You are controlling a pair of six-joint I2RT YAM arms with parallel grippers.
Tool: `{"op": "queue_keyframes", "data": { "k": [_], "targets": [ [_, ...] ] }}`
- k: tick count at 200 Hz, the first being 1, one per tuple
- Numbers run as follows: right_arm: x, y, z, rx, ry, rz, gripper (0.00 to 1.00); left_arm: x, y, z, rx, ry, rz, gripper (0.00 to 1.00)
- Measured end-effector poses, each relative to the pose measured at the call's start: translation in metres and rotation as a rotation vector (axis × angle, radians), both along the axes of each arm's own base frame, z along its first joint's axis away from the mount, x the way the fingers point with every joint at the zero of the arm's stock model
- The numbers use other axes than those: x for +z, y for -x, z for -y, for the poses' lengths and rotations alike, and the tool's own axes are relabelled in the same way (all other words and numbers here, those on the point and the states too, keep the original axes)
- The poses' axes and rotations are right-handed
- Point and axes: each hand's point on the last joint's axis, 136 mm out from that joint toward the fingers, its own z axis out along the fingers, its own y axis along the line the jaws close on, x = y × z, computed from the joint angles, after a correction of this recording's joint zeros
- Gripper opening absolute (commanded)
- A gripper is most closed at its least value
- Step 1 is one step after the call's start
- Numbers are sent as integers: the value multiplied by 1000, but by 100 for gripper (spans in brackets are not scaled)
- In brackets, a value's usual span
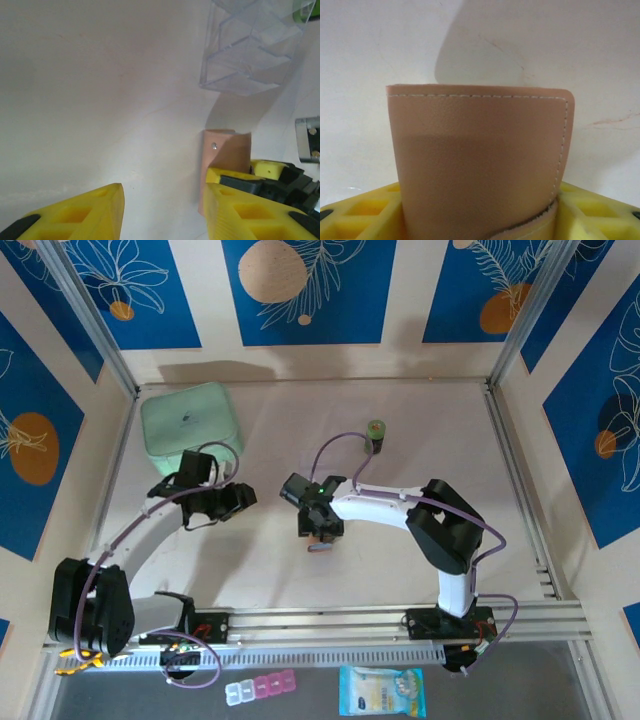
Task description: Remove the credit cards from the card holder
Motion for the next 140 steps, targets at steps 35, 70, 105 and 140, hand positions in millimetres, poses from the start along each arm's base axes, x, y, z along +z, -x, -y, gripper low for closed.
{"op": "queue_keyframes", "data": {
  "k": [35, 70, 105, 140],
  "targets": [
    [-3, 1, -1, -1, 4, -4, 63, 0, 8, 22, -50, 2, 5, 46],
    [-2, 2, -4, 8, 1, -1, 66, -4, 12, 35, -66, -2, 4, 46],
    [-4, 6, -4, 17, 3, -9, 81, -8, 12, 33, -41, -14, -6, 46],
    [-1, 9, -1, 27, 3, -12, 84, -7, 12, 38, -41, -13, 5, 41]
  ]
}}
